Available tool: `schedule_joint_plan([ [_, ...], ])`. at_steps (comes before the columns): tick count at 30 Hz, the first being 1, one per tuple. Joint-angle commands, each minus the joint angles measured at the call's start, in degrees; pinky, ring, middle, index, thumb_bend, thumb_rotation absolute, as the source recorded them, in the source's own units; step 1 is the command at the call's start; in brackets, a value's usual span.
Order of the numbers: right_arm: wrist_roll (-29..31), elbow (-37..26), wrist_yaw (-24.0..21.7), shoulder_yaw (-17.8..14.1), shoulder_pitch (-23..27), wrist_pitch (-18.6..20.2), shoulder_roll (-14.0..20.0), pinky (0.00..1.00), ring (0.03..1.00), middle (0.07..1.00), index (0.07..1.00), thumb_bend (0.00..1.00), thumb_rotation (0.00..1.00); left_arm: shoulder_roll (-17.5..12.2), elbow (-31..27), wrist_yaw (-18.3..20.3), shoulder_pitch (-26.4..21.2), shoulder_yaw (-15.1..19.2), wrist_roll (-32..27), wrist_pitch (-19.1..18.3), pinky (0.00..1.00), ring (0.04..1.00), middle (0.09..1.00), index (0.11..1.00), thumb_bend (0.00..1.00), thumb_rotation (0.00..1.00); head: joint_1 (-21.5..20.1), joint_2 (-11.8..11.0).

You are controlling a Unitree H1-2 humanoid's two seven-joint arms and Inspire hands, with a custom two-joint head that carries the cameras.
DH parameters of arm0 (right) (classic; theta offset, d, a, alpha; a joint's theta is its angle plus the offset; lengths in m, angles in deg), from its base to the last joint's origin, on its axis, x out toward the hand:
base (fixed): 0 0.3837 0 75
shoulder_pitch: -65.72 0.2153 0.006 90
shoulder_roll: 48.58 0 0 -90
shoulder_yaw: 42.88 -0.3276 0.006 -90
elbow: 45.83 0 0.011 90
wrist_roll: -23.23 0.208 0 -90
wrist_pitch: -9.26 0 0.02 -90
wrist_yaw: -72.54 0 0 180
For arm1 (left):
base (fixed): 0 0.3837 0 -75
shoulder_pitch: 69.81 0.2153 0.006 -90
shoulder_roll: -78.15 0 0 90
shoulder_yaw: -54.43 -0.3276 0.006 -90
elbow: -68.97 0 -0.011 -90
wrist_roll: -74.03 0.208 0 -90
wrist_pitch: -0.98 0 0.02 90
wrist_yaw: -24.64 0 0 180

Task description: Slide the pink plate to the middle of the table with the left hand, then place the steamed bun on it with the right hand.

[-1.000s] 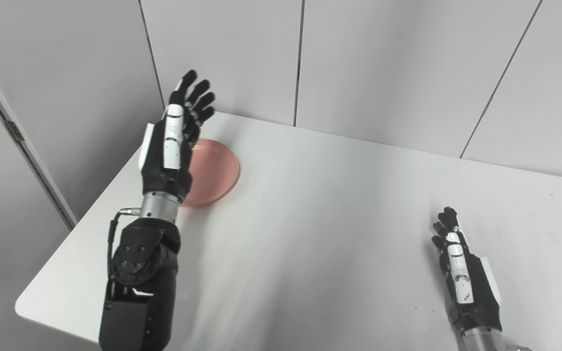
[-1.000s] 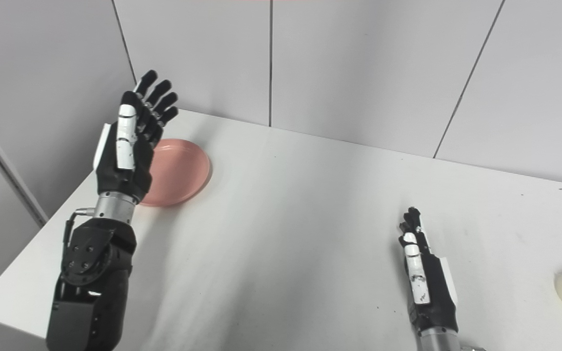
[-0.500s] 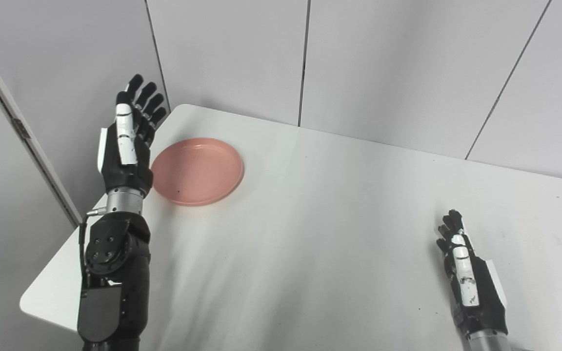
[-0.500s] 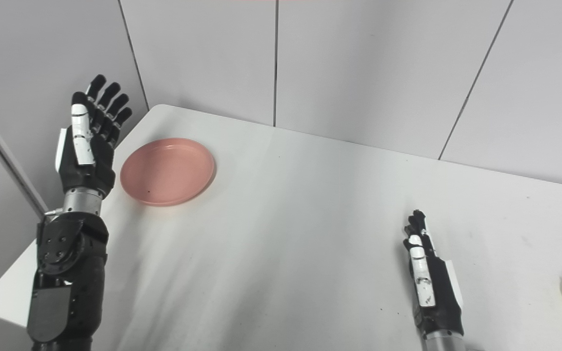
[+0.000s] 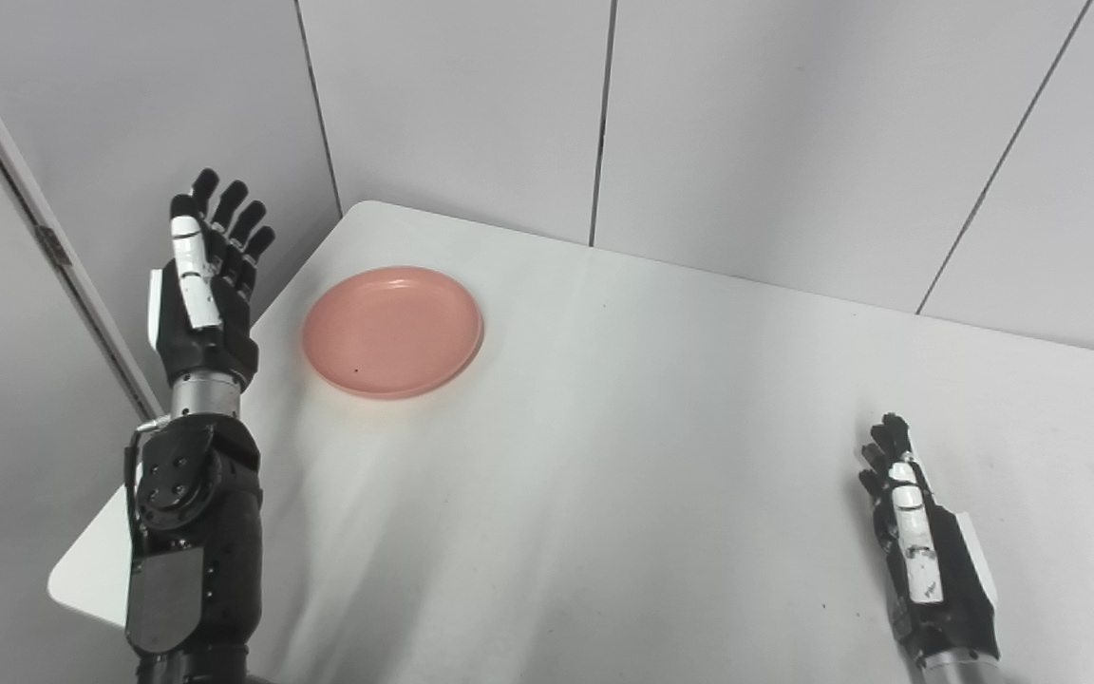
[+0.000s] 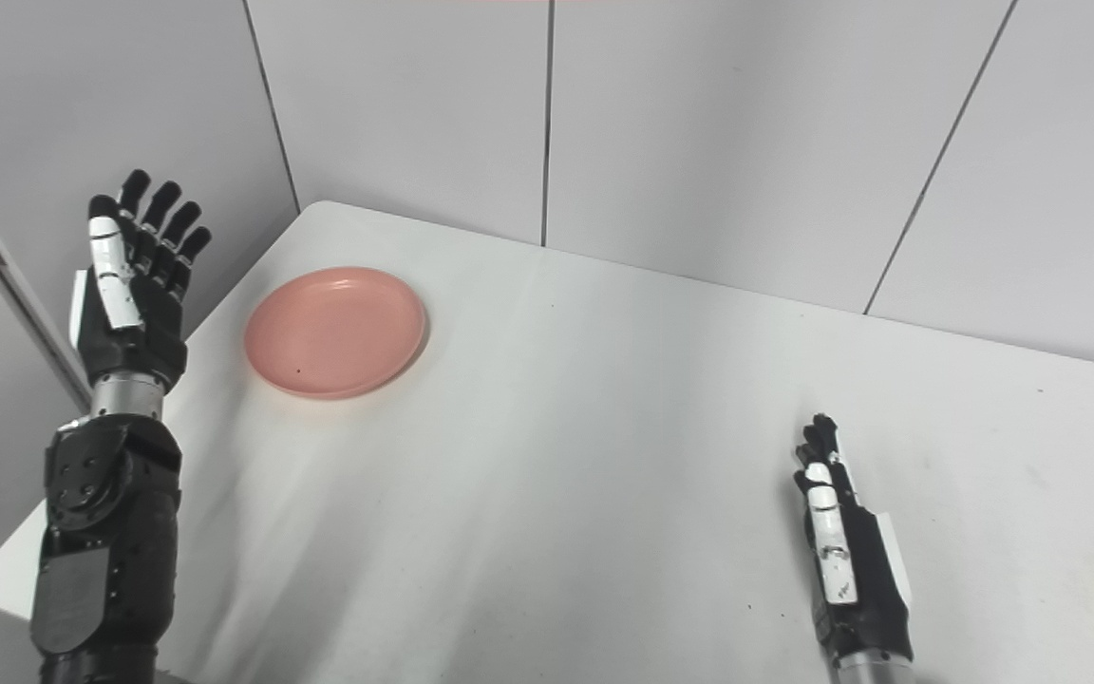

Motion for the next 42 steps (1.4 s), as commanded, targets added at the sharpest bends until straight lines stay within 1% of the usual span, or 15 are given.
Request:
schedule_joint_plan([
  [1, 0.46, 0.75, -0.11, -0.72, -1.06, -0.35, 0.57, 1.0, 1.0, 1.0, 1.0, 0.18, 1.0, -2.3, -0.16, 0.7, -2.04, 0.45, -1.19, 2.59, 0.94, 0.93, 0.945, 0.946, 0.54, 1.0, -0.06, 0.05],
  [6, 0.64, 0.38, -0.24, -0.97, -0.96, 0.41, 0.74, 1.0, 1.0, 1.0, 1.0, 0.18, 1.0, -2.91, 1.69, -0.16, -2.29, 0.91, -2.31, 2.68, 0.94, 0.926, 0.936, 0.936, 0.53, 1.0, 0.4, 0.38],
  [10, 0.74, 0.63, -0.27, -1.07, -0.87, 0.07, 0.7, 1.0, 1.0, 1.0, 1.0, 0.17, 1.0, -3.08, 3.43, -0.16, -2.67, 0.82, -2.59, 2.6, 0.94, 0.922, 0.932, 0.936, 0.52, 1.0, 0.47, 0.4],
  [13, 0.67, 0.7, -0.43, -1.04, -0.88, -0.33, 0.8, 1.0, 1.0, 1.0, 1.0, 0.18, 1.0, -2.88, 4.07, -0.55, -2.84, 0.65, -2.59, 2.11, 0.93, 0.917, 0.931, 0.931, 0.51, 1.0, 0.49, 0.76],
  [16, 0.43, 0.3, -0.36, -1.02, -0.98, 0.08, 0.8, 1.0, 1.0, 1.0, 1.0, 0.18, 1.0, -2.7, 4.05, -1.18, -2.85, 0.45, -2.41, 1.35, 0.91, 0.905, 0.924, 0.923, 0.51, 1.0, 0.39, 1.2],
  [24, 0.61, -0.12, -0.06, -1.11, -0.99, 0.91, 0.32, 1.0, 1.0, 1.0, 1.0, 0.2, 1.0, -2.88, 6.25, -1.18, -2.93, 0.03, -2.68, 1.25, 0.9, 0.908, 0.918, 0.917, 0.51, 1.0, 0.26, 1.57],
  [33, 1.42, -0.06, -0.28, -1.17, -0.81, 1.4, 0.18, 1.0, 1.0, 1.0, 1.0, 0.2, 1.0, -3.23, 8.71, -0.42, -2.81, -0.66, -2.91, 0.9, 0.94, 0.93, 0.926, 0.936, 0.52, 1.0, 0.39, 1.77],
  [37, 1.41, 0.07, -0.31, -1.16, -0.85, 1.03, 0.29, 1.0, 1.0, 1.0, 1.0, 0.2, 1.0, -3.08, 8.87, -1.35, -2.84, -0.55, -3.25, -0.14, 0.93, 0.922, 0.921, 0.937, 0.51, 1.0, 0.48, 1.86],
  [42, 1.63, 0.33, -0.43, -1.18, -0.8, 0.98, 0.36, 1.0, 1.0, 1.0, 1.0, 0.22, 1.0, -2.9, 10.14, -1.41, -2.99, -0.39, -3.18, 0.14, 0.93, 0.916, 0.921, 0.93, 0.51, 1.0, 0.49, 1.91],
])
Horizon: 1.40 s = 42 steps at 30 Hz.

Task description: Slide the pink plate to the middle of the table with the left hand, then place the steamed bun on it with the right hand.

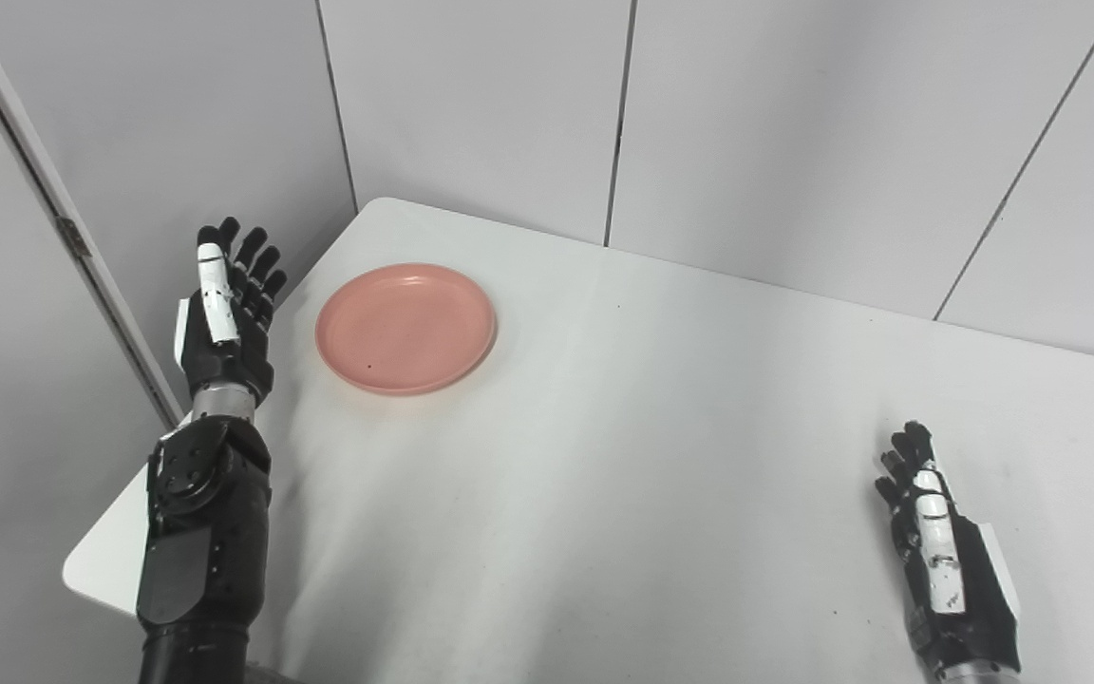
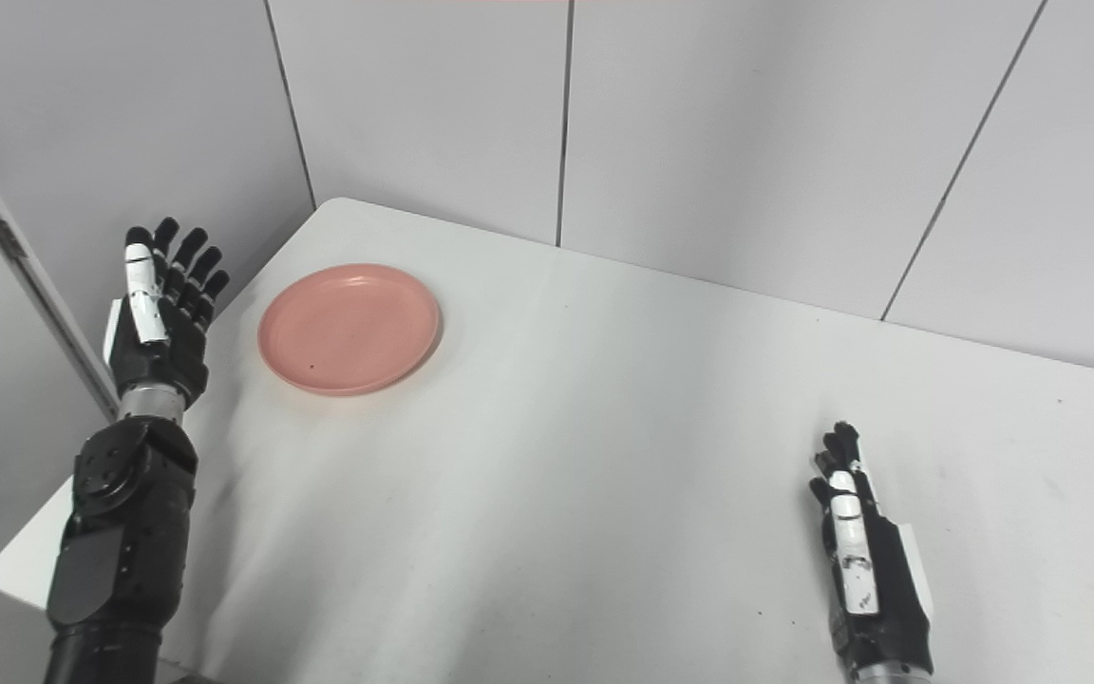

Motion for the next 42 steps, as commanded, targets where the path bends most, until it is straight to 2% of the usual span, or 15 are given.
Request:
schedule_joint_plan([
  [1, 0.21, 0.5, -0.05, -0.42, -0.79, 0.43, 0.24, 1.0, 1.0, 1.0, 1.0, 0.22, 1.0, -1.24, -0.23, -0.41, -2.16, 0.15, -0.18, 0.77, 0.93, 0.914, 0.92, 0.928, 0.51, 1.0, -0.04, 0.06],
  [23, 0.38, 1.0, -0.16, -0.42, -0.49, -0.46, 0.66, 1.0, 1.0, 1.0, 1.0, 0.21, 1.0, -1.11, 8.26, -0.01, -2.94, -0.25, 0.5, 2.17, 0.93, 0.909, 0.915, 0.92, 0.48, 1.0, 0.47, -0.03],
  [30, 0.37, 0.1, 0.19, -0.36, -0.67, 0.79, 0.24, 1.0, 1.0, 1.0, 1.0, 0.2, 1.0, -1.16, 10.72, 0.58, -3.29, -0.49, -0.09, 2.7, 0.92, 0.912, 0.917, 0.92, 0.48, 1.0, 0.15, -0.1],
  [42, -0.22, -0.37, 0.32, -0.2, -0.75, 1.16, 0.25, 1.0, 1.0, 1.0, 1.0, 0.2, 1.0, -0.84, 13.92, 2.37, -3.77, -3.02, 0.04, 3.29, 0.9, 0.9, 0.906, 0.911, 0.48, 1.0, -0.12, -0.02],
])
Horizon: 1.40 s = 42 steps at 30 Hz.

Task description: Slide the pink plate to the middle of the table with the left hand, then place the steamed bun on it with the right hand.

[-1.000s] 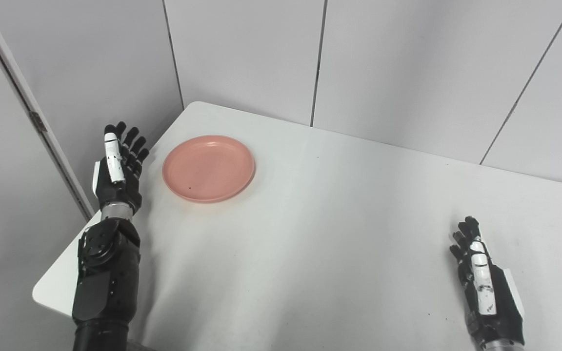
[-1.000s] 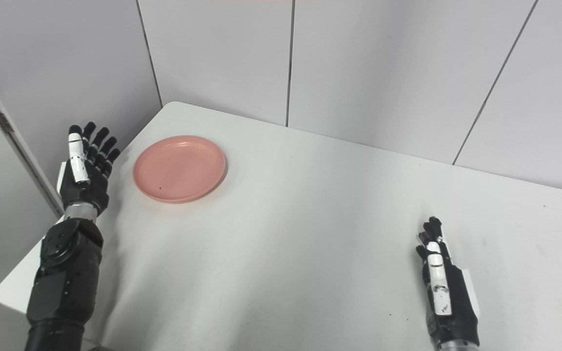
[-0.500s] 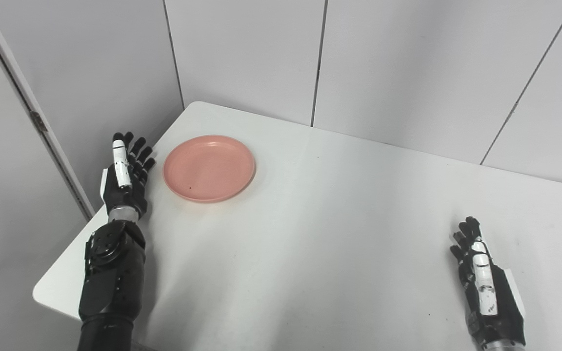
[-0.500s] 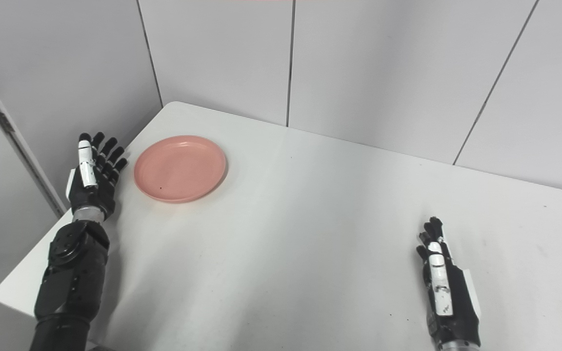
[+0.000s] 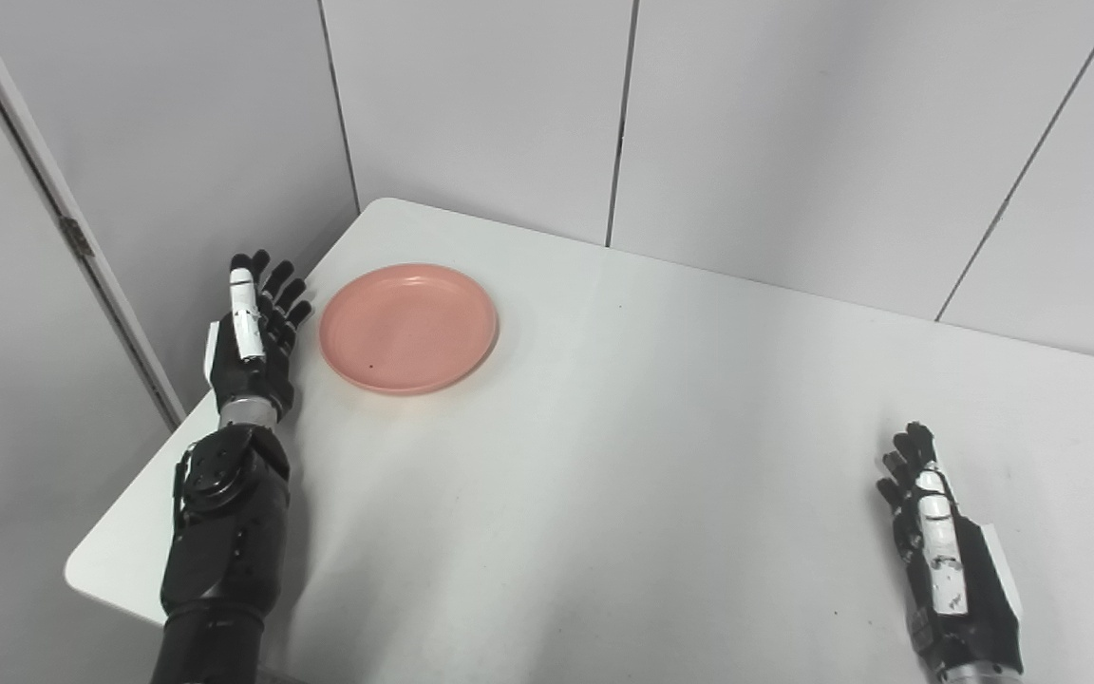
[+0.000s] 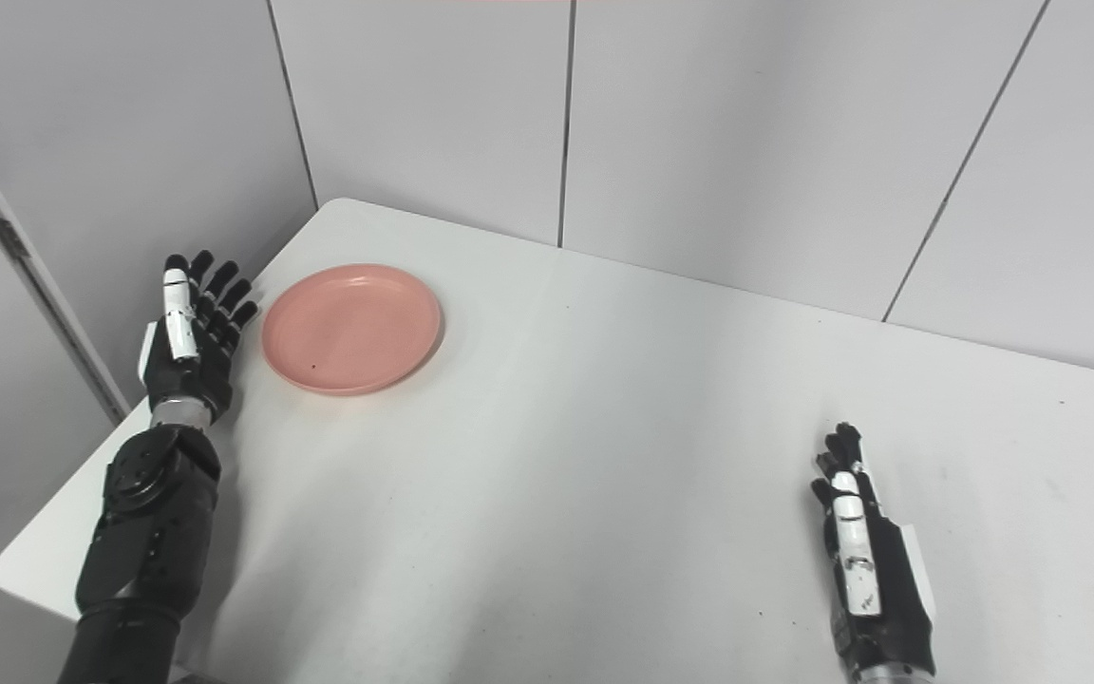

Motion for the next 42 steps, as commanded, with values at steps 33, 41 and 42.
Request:
schedule_joint_plan([
  [33, -2.39, -1.06, 0.78, 0.15, -1.46, 0.56, -0.72, 1.0, 0.994, 1.0, 1.0, 0.22, 1.0, 5.71, -0.34, 4.78, -1.66, -8.66, -1.5, -6.27, 0.89, 0.882, 0.893, 0.887, 0.49, 1.0, -3.06, 1.53],
  [41, -2.42, -1.17, 0.64, 0.37, -1.56, 0.1, -0.9, 1.0, 0.988, 0.998, 1.0, 0.22, 1.0, 7.6, -2.89, 6.1, -0.83, -11.29, -1.33, -9.23, 0.87, 0.879, 0.891, 0.889, 0.49, 1.0, -4.95, 2.35],
  [42, -2.51, -1.1, 0.64, 0.41, -1.56, -0.13, -0.89, 1.0, 0.986, 0.997, 1.0, 0.22, 1.0, 7.79, -3.19, 6.36, -0.68, -11.73, -1.17, -9.55, 0.86, 0.88, 0.893, 0.892, 0.49, 1.0, -5.4, 2.53],
])
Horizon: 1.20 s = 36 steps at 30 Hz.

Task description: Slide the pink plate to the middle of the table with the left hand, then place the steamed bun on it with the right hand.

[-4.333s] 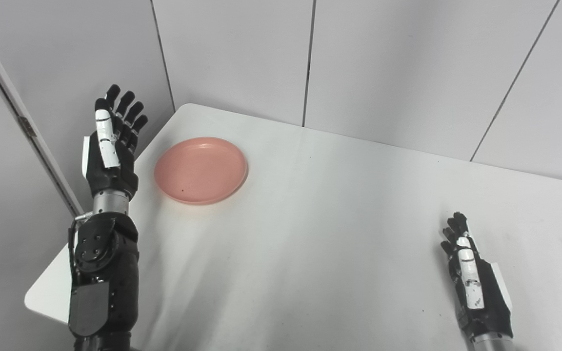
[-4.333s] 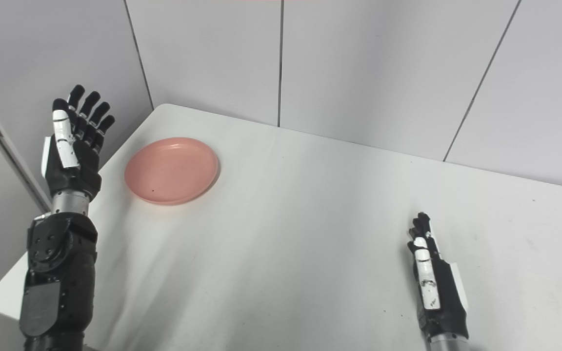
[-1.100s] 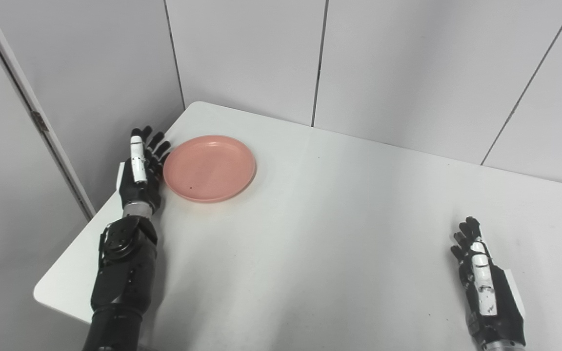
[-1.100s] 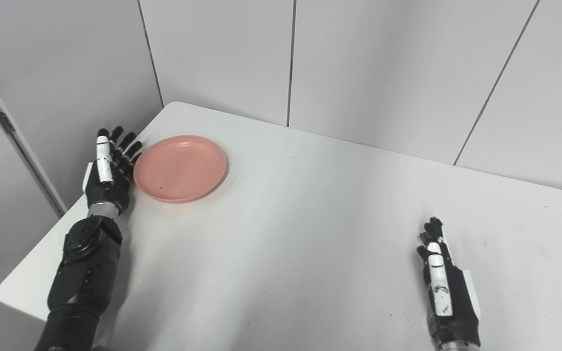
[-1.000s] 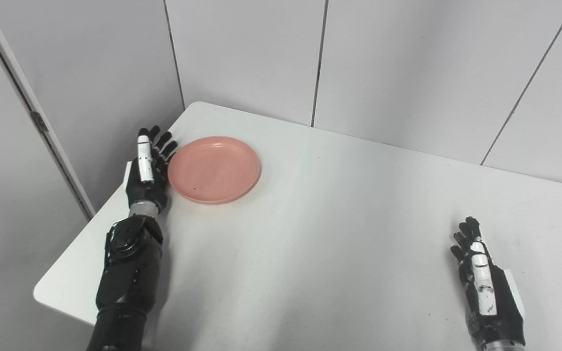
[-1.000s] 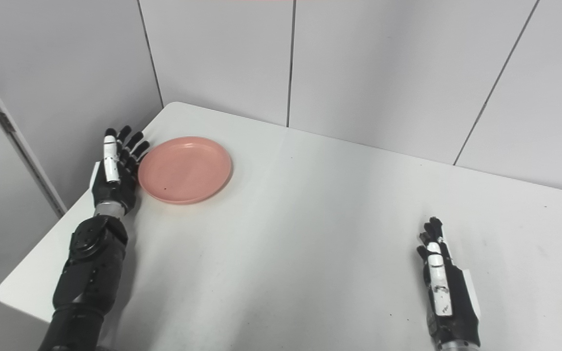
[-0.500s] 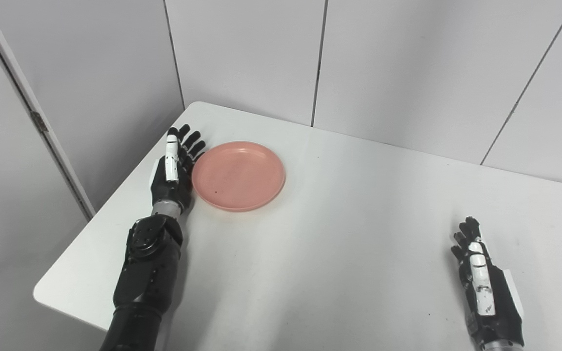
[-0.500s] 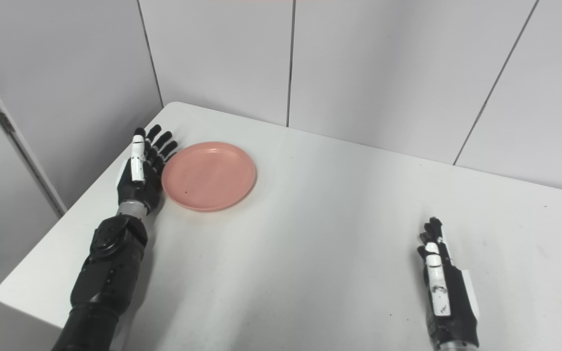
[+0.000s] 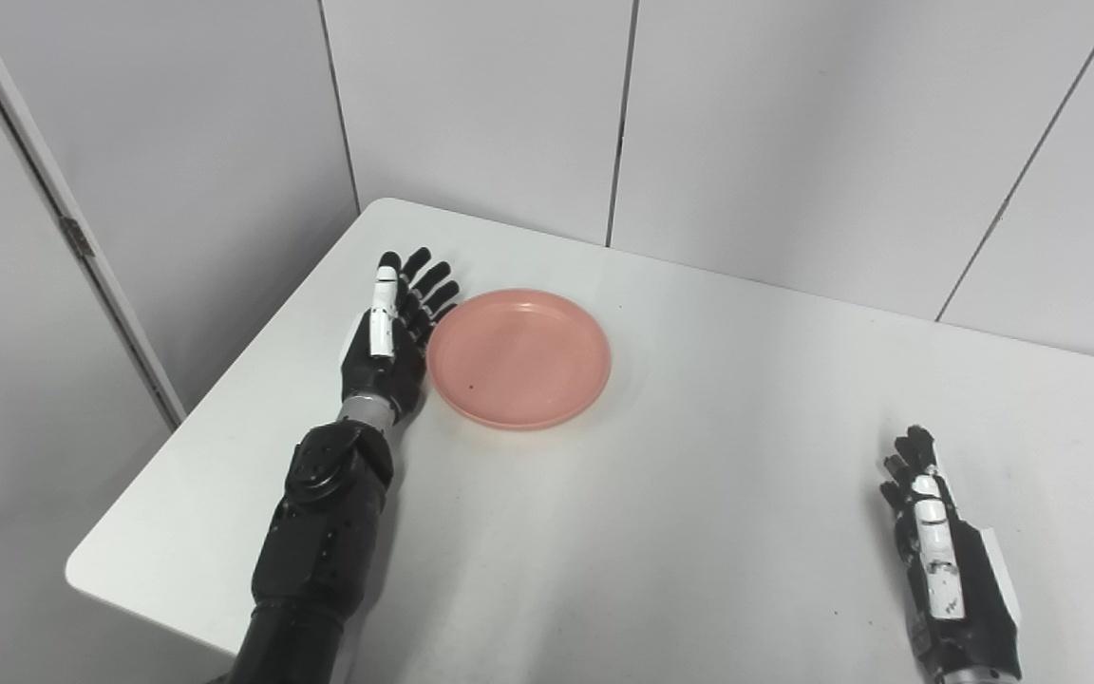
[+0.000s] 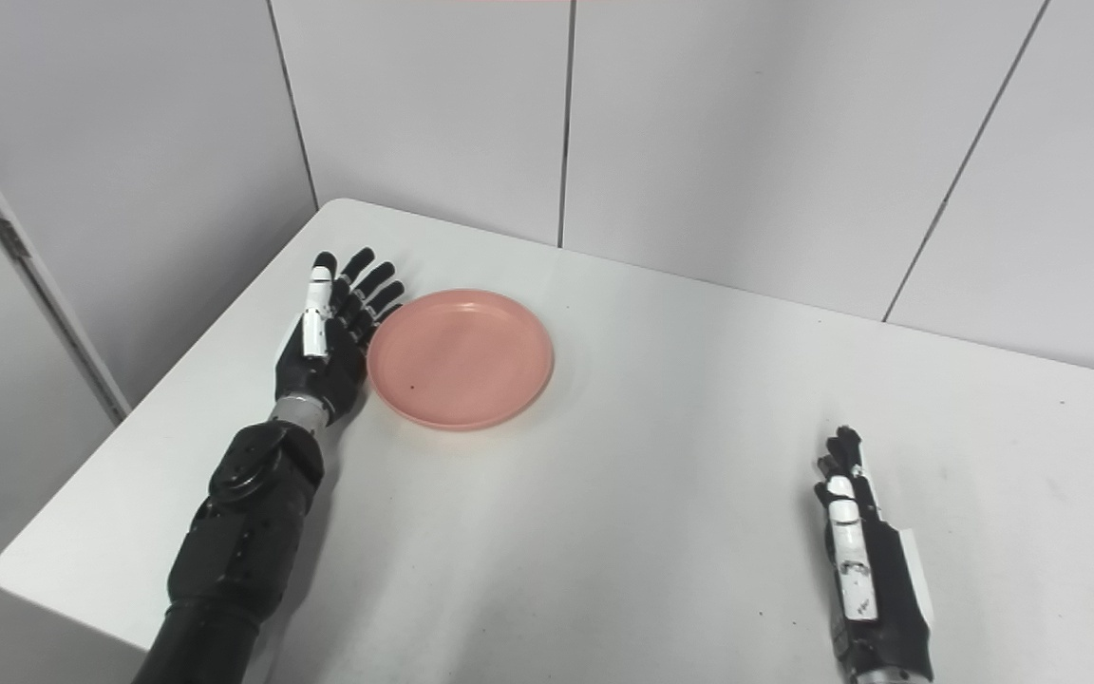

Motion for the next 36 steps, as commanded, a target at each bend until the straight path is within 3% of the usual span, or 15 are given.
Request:
schedule_joint_plan([
  [1, -0.38, 0.14, 0.1, 0.32, -0.76, -0.56, -0.14, 1.0, 0.984, 0.995, 1.0, 0.23, 1.0, 1.21, 0.26, 0.87, 1.39, -1.41, -0.01, -3.96, 0.86, 0.881, 0.895, 0.895, 0.49, 1.0, -0.39, 0.16],
  [14, -2.49, -1.34, 1.42, 1.19, -1.31, 0.93, -1.05, 0.99, 0.971, 0.984, 1.0, 0.26, 1.0, 4.5, -5.9, 3.67, 4.58, -8.96, 1.34, -7.95, 0.94, 0.926, 0.935, 0.926, 0.48, 1.0, -4.92, 1.49],
  [22, -4.29, -2.36, 2.79, 2.16, -1.65, 2.38, -2.06, 0.97, 0.958, 0.974, 0.996, 0.28, 1.0, 5.65, -6.88, 7.21, 6.79, -14.23, 3.26, -8.55, 0.95, 0.934, 0.943, 0.937, 0.45, 1.0, -10.11, 2.8],
  [36, -6.32, -3.13, 4.34, 3.46, -1.84, 3.7, -3.58, 0.95, 0.951, 0.971, 0.989, 0.25, 1.0, 6.57, -9.94, 10.89, 9.46, -15.69, 1.02, -11.64, 0.94, 0.922, 0.922, 0.915, 0.45, 1.0, -16.11, 3.8],
])
